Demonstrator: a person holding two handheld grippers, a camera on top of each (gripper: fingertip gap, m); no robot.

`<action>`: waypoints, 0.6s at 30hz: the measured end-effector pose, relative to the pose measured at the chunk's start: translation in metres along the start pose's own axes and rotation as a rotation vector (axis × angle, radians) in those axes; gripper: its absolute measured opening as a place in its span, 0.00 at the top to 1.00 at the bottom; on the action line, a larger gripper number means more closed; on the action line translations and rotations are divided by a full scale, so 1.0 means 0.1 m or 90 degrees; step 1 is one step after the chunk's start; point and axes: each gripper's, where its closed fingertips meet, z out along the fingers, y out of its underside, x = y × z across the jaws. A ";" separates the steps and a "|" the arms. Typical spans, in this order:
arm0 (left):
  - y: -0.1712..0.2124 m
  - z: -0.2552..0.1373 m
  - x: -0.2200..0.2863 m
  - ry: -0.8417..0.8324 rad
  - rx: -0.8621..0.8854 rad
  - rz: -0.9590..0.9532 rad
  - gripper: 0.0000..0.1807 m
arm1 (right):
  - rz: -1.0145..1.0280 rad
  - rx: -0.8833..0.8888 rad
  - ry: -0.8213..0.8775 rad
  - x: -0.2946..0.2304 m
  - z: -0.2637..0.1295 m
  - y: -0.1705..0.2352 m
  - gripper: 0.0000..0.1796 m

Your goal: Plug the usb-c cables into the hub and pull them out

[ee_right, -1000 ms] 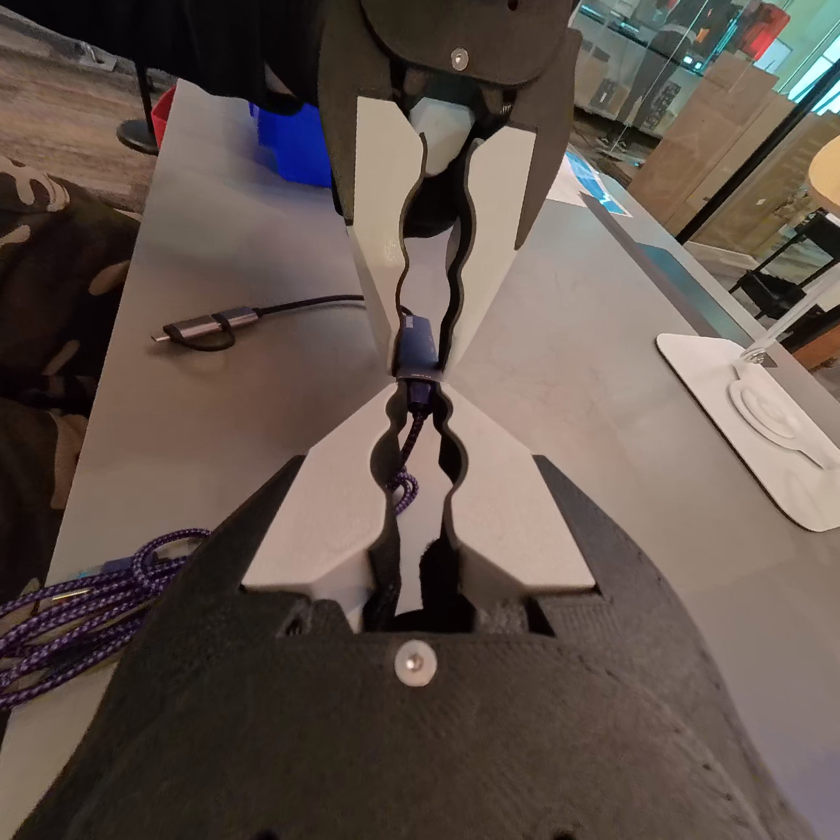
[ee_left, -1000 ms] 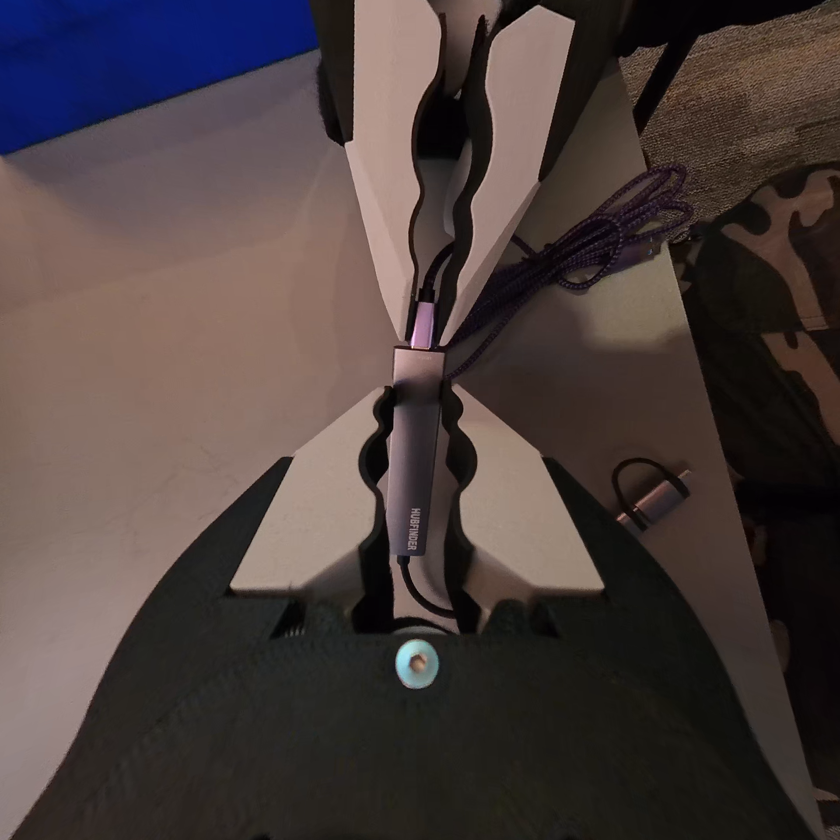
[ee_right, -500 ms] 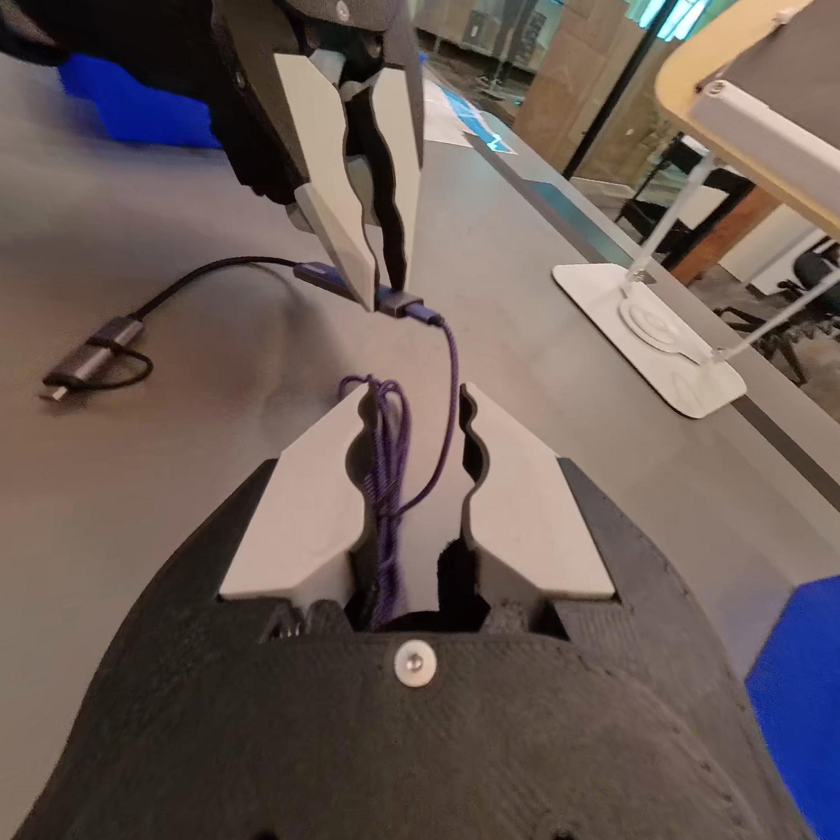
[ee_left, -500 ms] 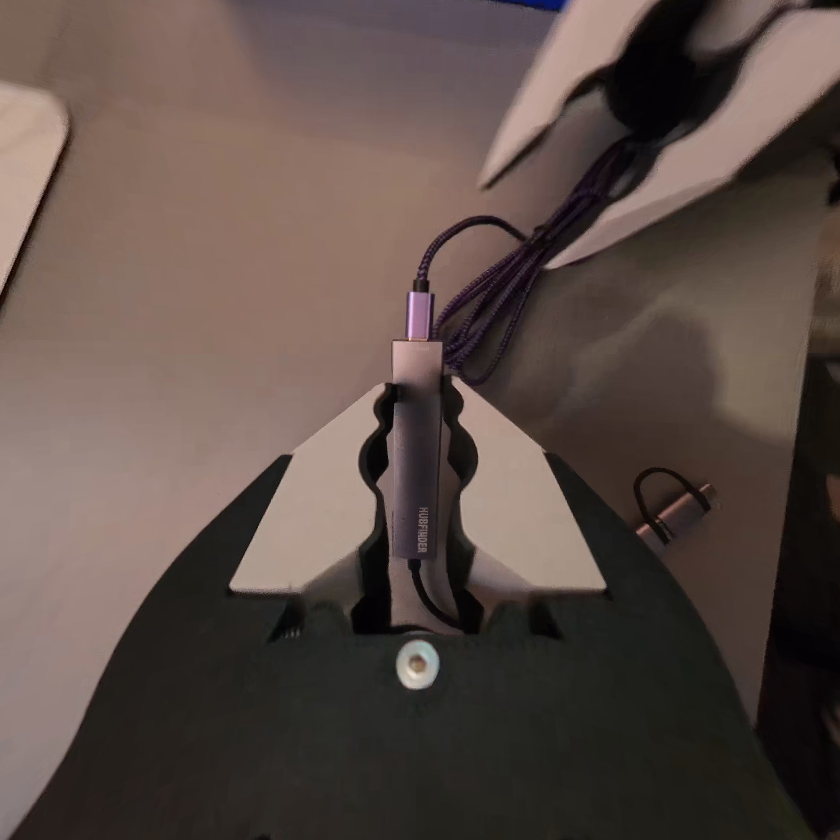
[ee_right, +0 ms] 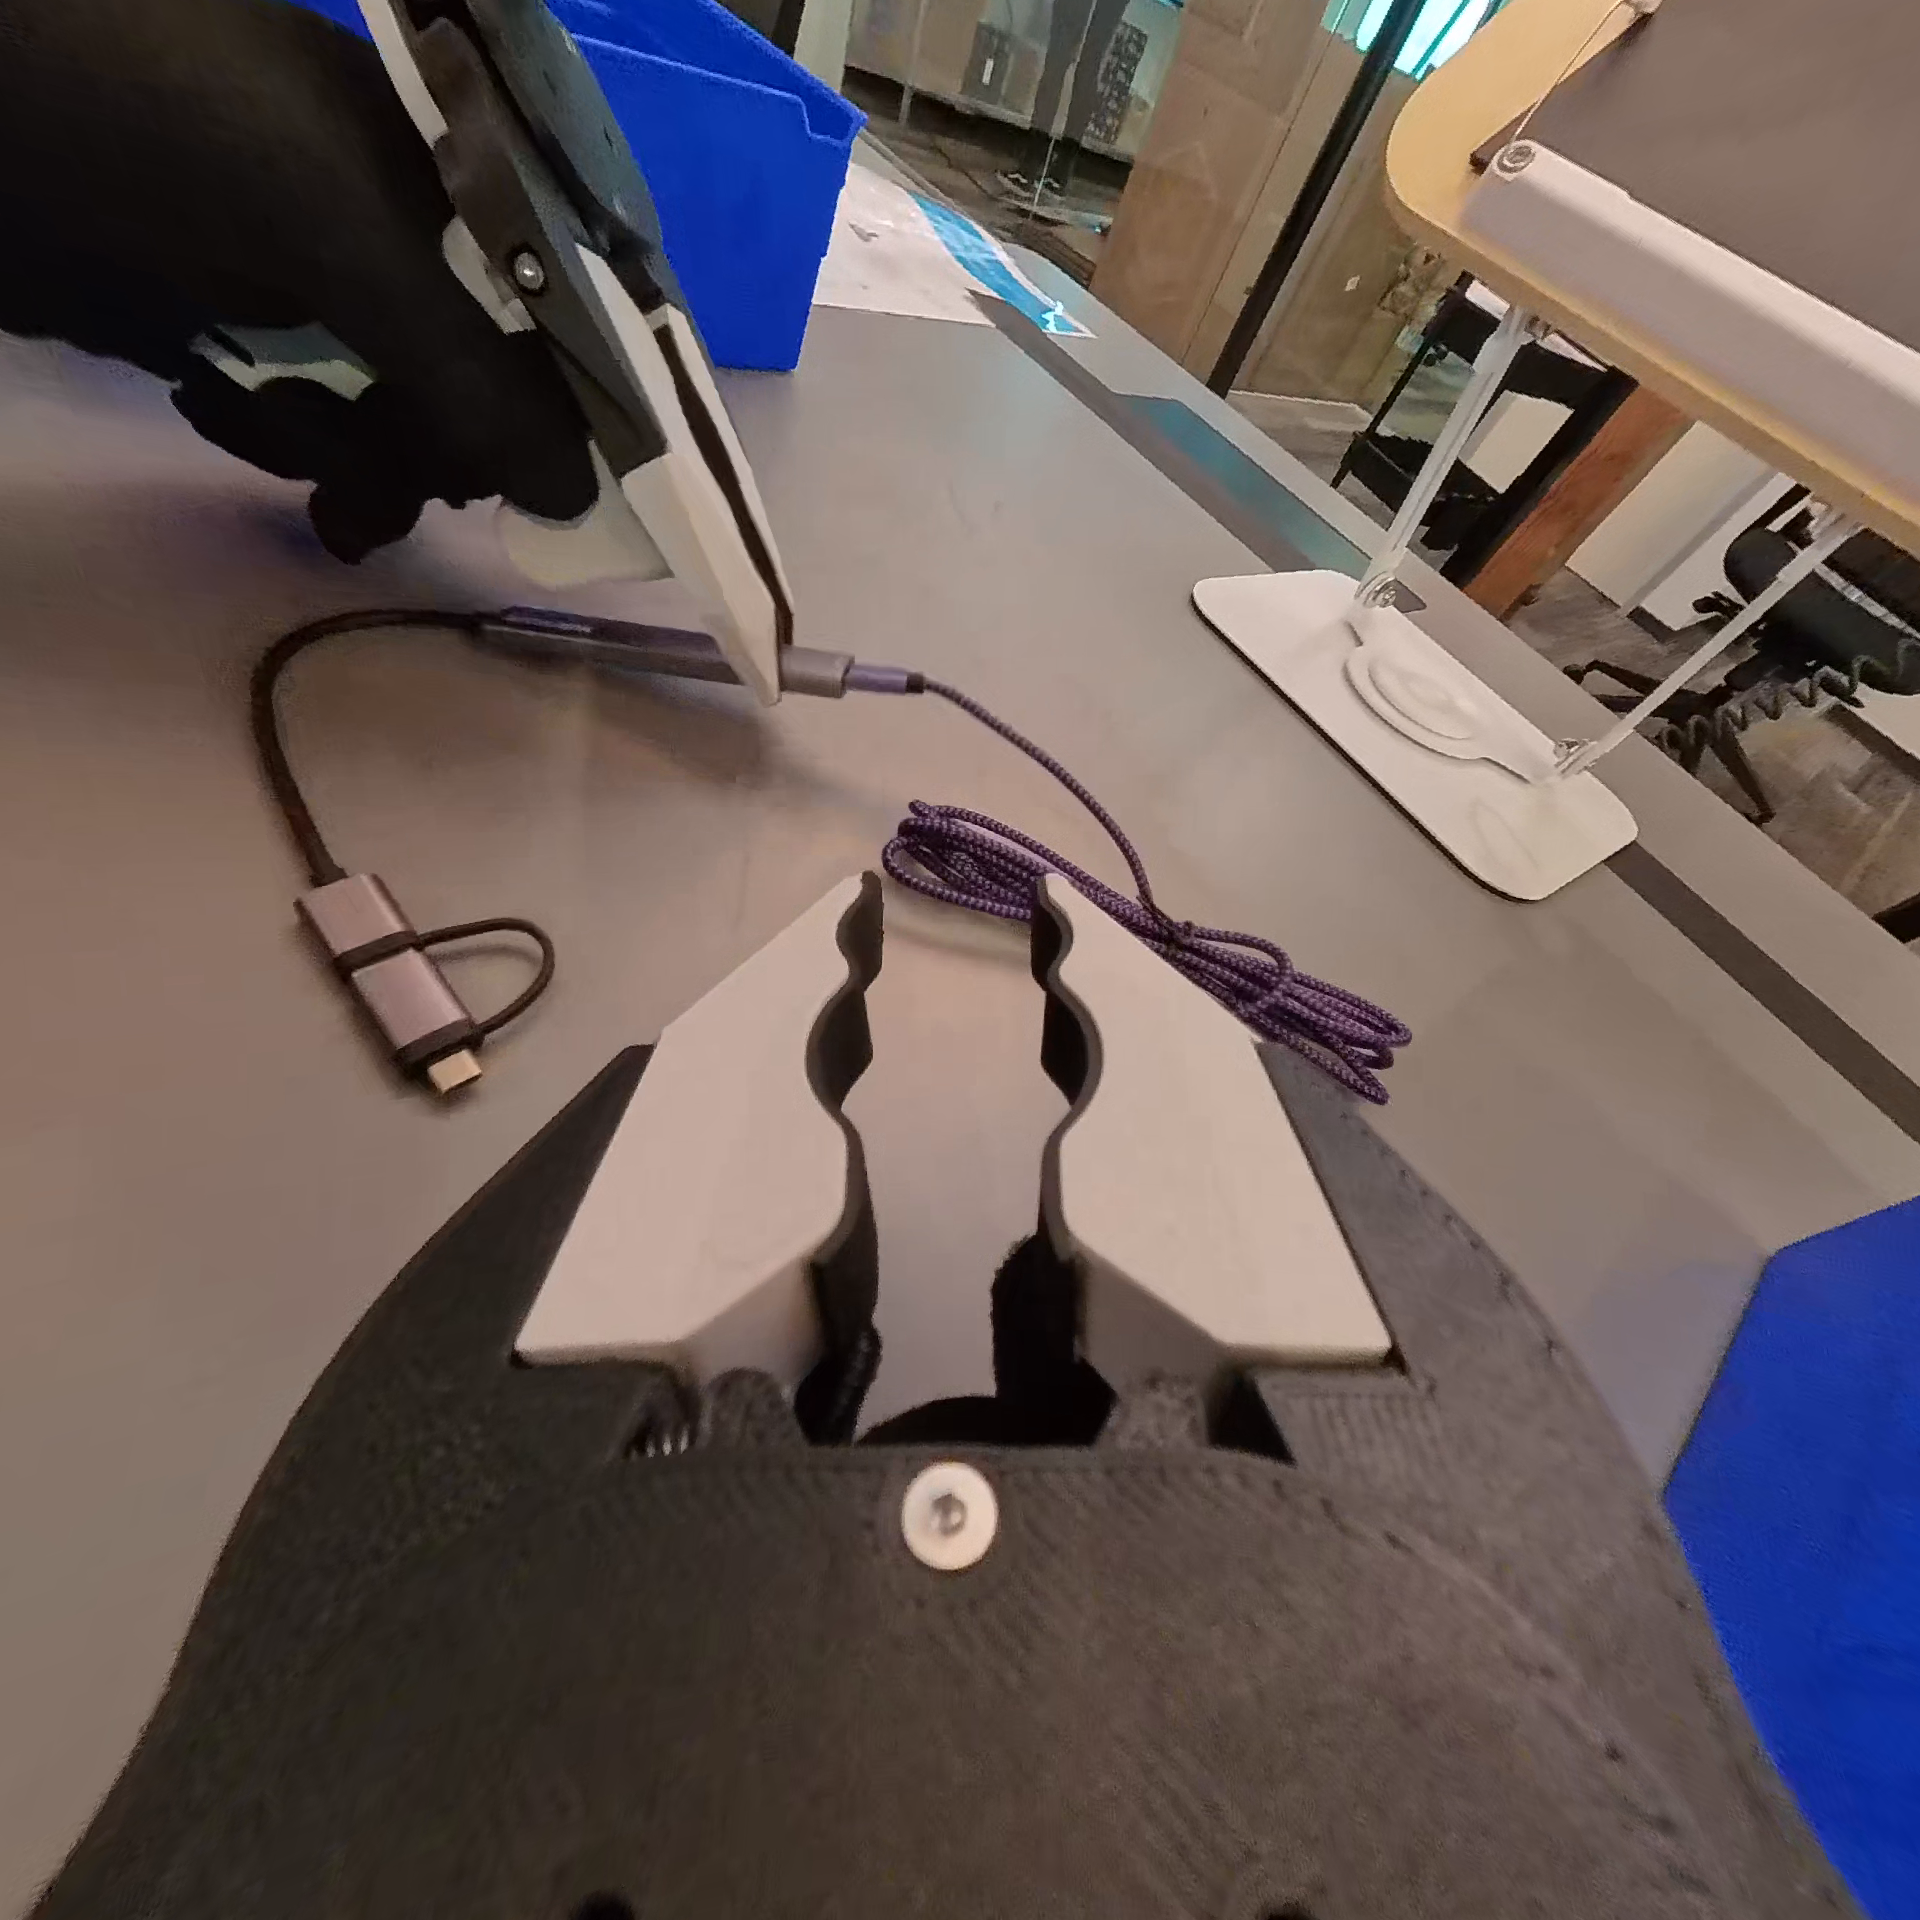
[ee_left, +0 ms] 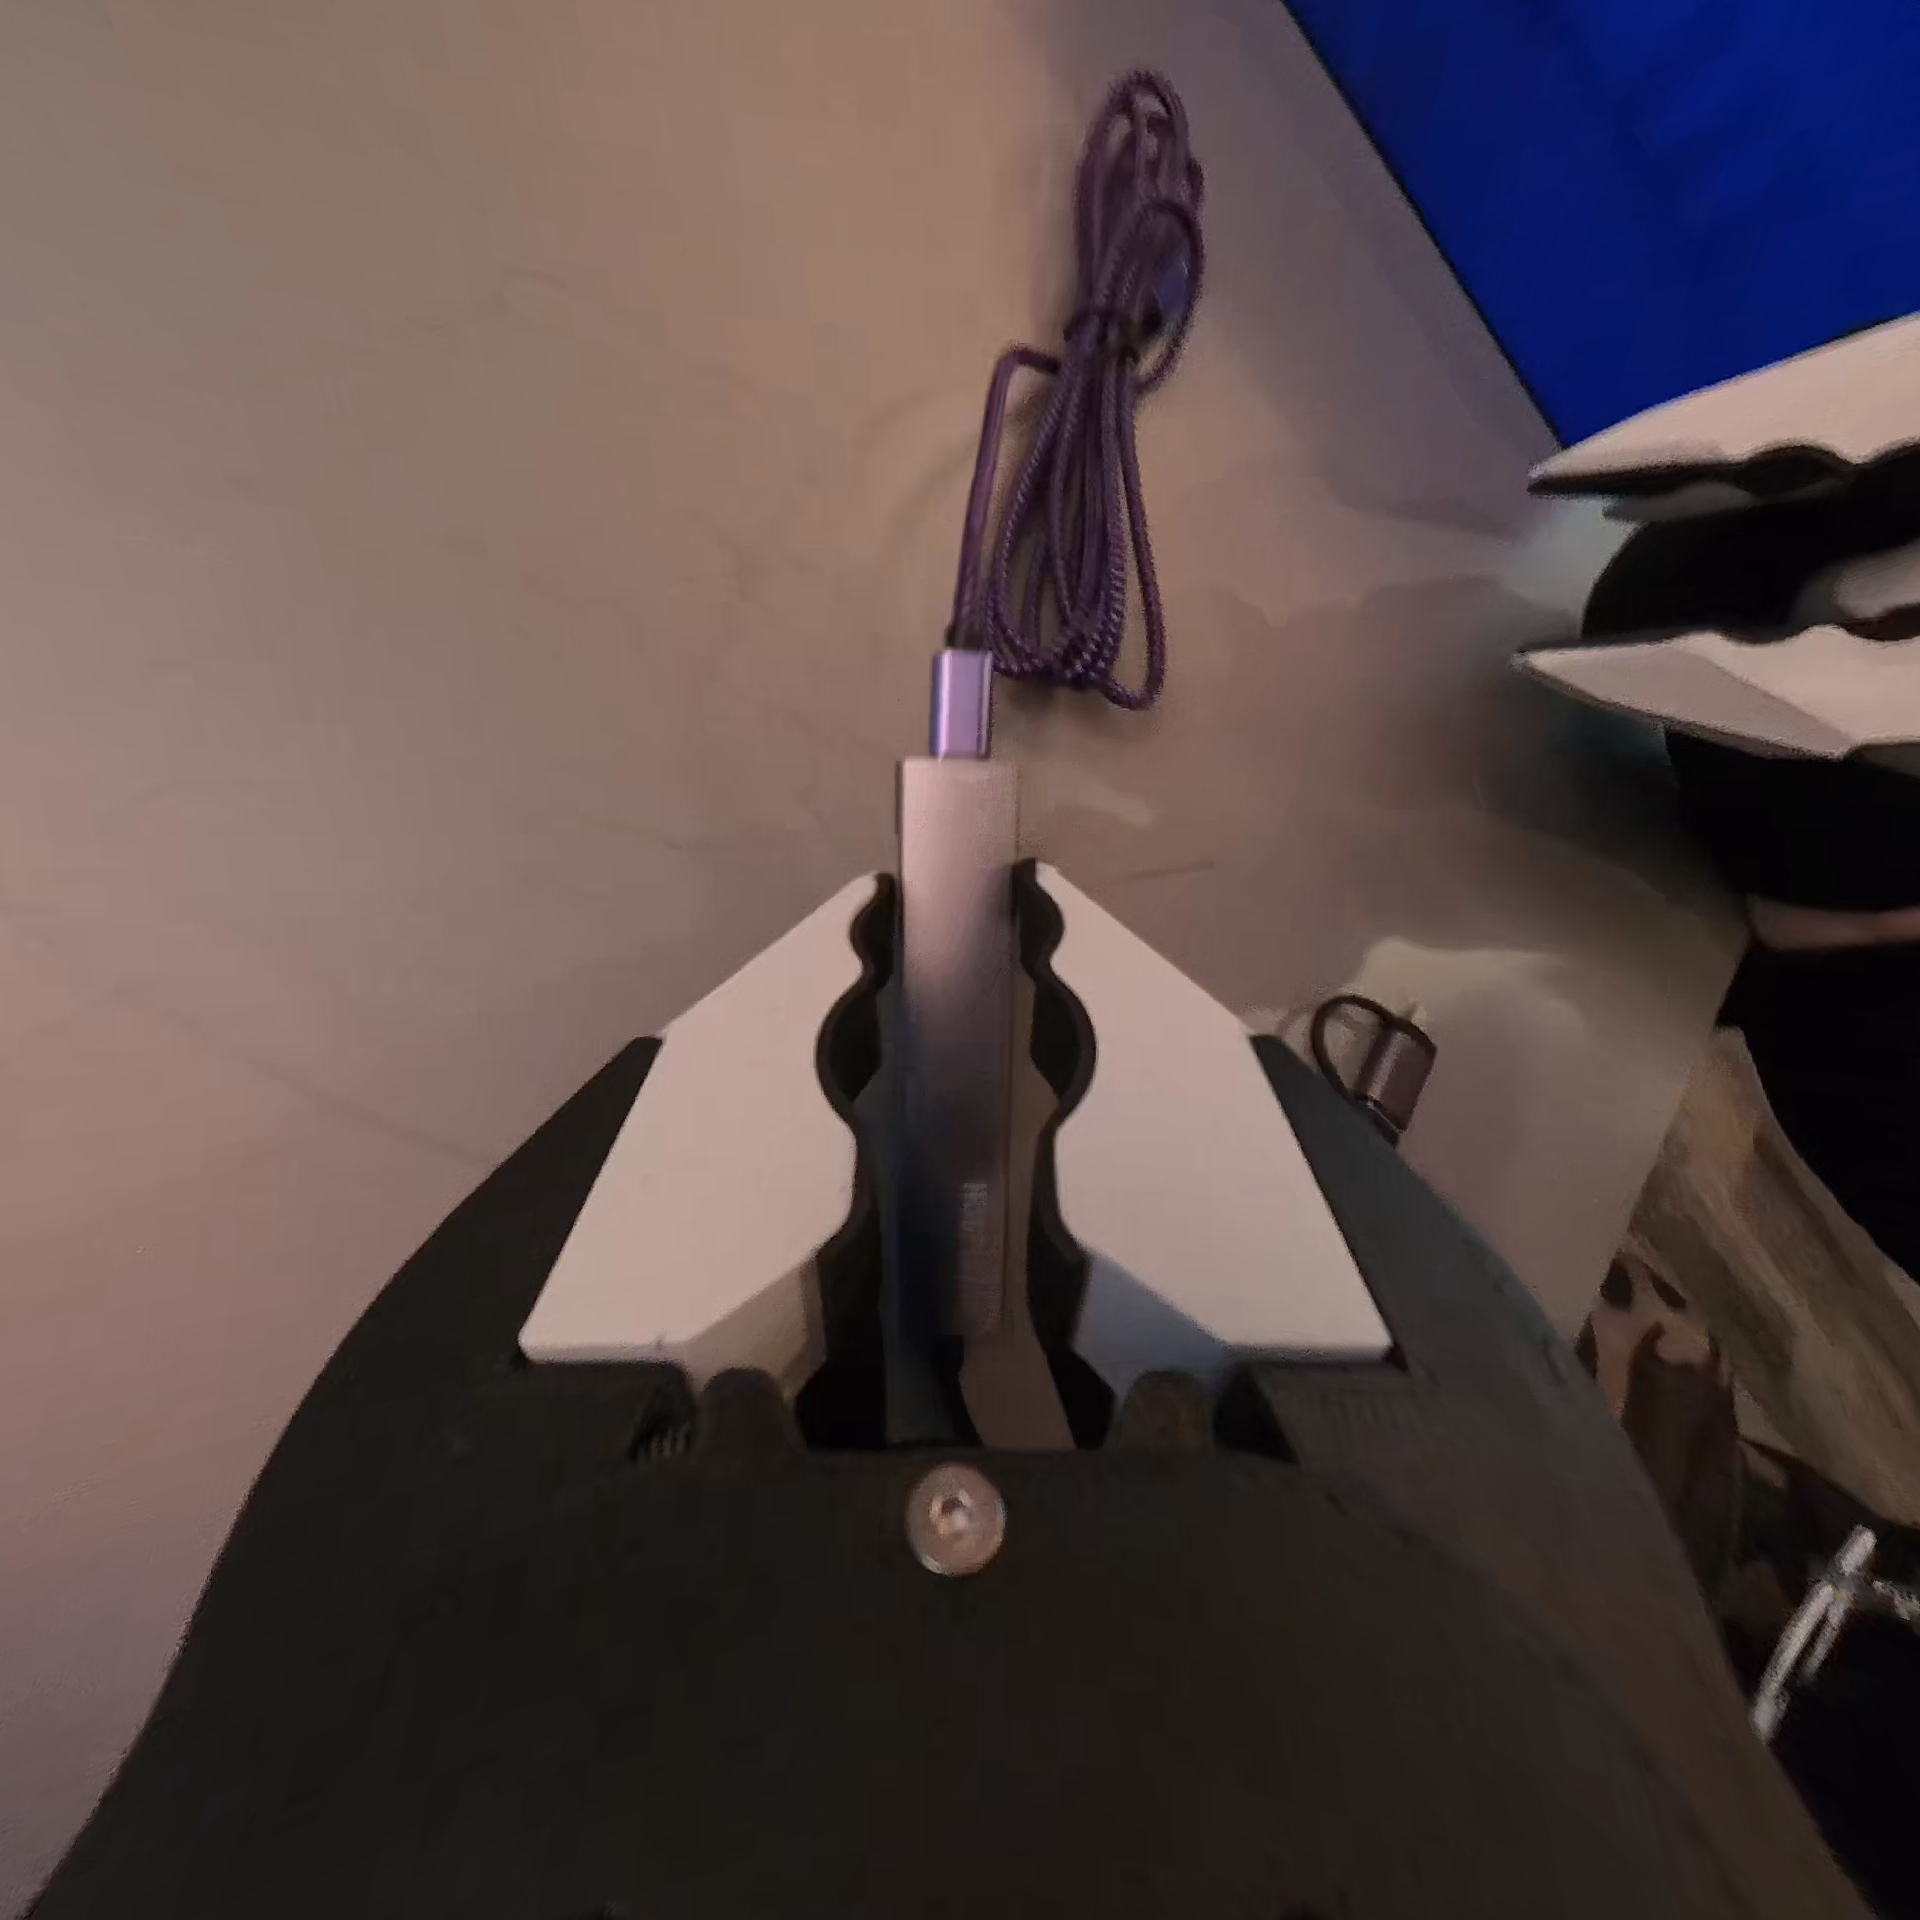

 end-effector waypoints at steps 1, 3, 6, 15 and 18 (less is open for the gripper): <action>0.03 0.00 0.01 -0.005 -0.014 0.005 0.79 | -0.002 0.001 -0.001 0.00 0.00 0.00 0.85; 0.06 -0.07 0.04 -0.023 -0.036 0.031 0.67 | 0.001 0.002 -0.003 0.00 -0.01 0.01 0.85; -0.02 -0.42 0.19 -0.046 -0.015 0.112 0.68 | 0.007 0.006 0.001 0.02 -0.03 0.01 0.85; -0.05 -2.42 -0.33 -0.298 -0.056 0.356 0.87 | 0.017 0.009 -0.002 0.03 -0.03 0.02 0.85; 0.44 -2.64 -0.87 -0.325 -0.182 0.353 0.83 | 0.022 0.010 -0.004 0.03 -0.03 0.02 0.86</action>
